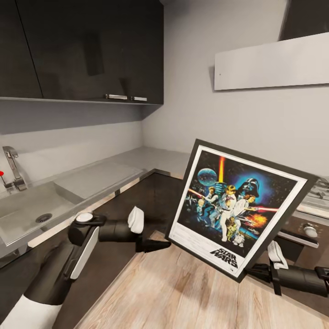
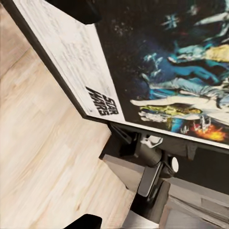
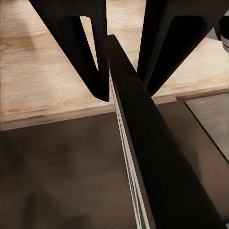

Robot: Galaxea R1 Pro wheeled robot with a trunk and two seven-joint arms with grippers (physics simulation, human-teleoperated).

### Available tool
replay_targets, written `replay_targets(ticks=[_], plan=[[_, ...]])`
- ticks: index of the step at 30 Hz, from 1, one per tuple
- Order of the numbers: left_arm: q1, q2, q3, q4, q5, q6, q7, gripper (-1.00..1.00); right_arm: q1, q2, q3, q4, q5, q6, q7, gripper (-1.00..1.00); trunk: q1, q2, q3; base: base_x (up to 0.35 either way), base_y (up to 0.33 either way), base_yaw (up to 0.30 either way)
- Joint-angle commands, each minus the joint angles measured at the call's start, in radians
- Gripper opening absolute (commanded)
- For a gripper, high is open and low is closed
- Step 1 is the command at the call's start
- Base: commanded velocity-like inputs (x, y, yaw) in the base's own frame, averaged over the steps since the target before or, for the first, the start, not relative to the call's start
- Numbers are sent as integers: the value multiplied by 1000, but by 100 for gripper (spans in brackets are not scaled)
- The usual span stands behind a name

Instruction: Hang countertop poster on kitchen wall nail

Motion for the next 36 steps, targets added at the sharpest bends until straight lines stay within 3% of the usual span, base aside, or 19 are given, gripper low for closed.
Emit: replay_targets(ticks=[1,6,12,14,16,21,25,26,27,29,32,36], plan=[[11,1,-1,0,6,-4,1,100,-1,0,-1,0,1,14,6,-100,0,-1,-1,0,0,0],[136,1,-1,3,0,-112,23,100,-22,0,0,-3,1,102,9,-100,0,-1,-1,0,0,0],[274,1,-3,9,1,-217,246,100,-34,0,0,-8,1,141,11,-100,0,-1,-1,0,0,0],[302,1,-3,11,1,-245,276,100,-35,-1,0,-9,1,149,11,-100,0,-1,-1,0,0,0],[371,1,-3,15,2,-296,313,100,-37,-2,0,-15,2,183,11,-100,0,-1,-1,0,0,0],[474,4,1,40,2,-377,329,100,-37,-3,0,-21,2,200,12,-100,0,-1,-1,0,0,0],[522,3,75,187,6,-526,332,100,-38,-3,0,-44,2,205,12,-100,0,-1,-1,0,0,0],[526,3,91,232,15,-561,332,100,-38,-3,0,-48,2,204,12,-100,0,-1,-1,0,0,0],[531,4,109,320,73,-624,332,100,-38,-2,0,-52,2,203,12,-100,0,-1,-1,0,0,0],[533,4,117,411,145,-695,330,100,-38,-2,-1,-53,2,202,11,-100,0,-1,-1,0,0,0],[534,4,120,517,187,-780,331,100,-38,-2,-1,-55,1,202,11,-100,0,-1,-1,0,0,0],[534,5,125,644,205,-864,330,100,-38,-1,0,-55,2,202,10,-100,0,-1,-2,0,0,37]])
